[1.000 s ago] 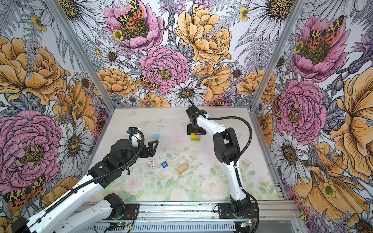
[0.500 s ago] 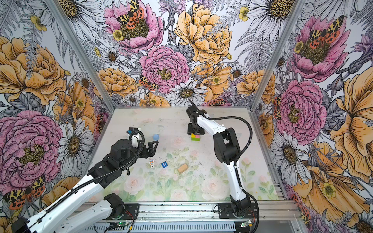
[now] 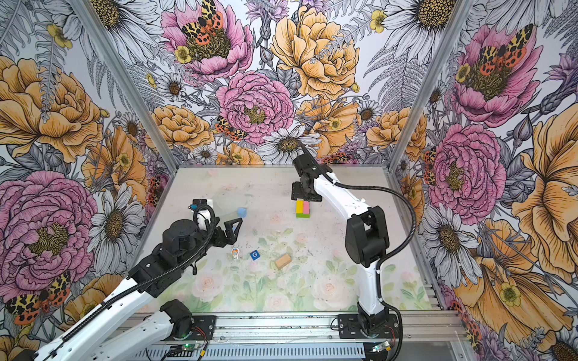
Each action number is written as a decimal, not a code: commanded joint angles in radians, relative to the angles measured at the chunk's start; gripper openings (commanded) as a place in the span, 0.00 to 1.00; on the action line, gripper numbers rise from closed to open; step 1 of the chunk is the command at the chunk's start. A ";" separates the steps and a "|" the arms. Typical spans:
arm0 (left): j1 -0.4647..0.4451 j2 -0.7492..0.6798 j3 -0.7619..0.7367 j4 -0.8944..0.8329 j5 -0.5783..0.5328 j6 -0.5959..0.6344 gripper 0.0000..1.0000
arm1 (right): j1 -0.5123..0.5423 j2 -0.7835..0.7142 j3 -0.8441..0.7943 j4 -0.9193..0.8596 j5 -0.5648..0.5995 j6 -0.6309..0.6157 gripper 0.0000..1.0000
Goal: Build the wood block tower
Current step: 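Move the right gripper over the light wooden block nearer the robot, then lower the right gripper around the wooden block and close it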
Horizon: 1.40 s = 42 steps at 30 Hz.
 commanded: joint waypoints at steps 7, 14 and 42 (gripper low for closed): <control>-0.116 -0.132 -0.045 -0.085 -0.047 -0.096 0.99 | 0.129 -0.219 -0.268 0.015 0.037 0.073 0.75; -0.304 -0.238 -0.156 -0.099 -0.167 -0.213 0.99 | 0.259 -0.369 -0.516 0.153 -0.029 0.054 0.75; -0.648 -0.334 -0.379 -0.136 -0.330 -0.394 0.98 | 0.465 -0.256 -0.720 0.334 -0.092 0.034 0.76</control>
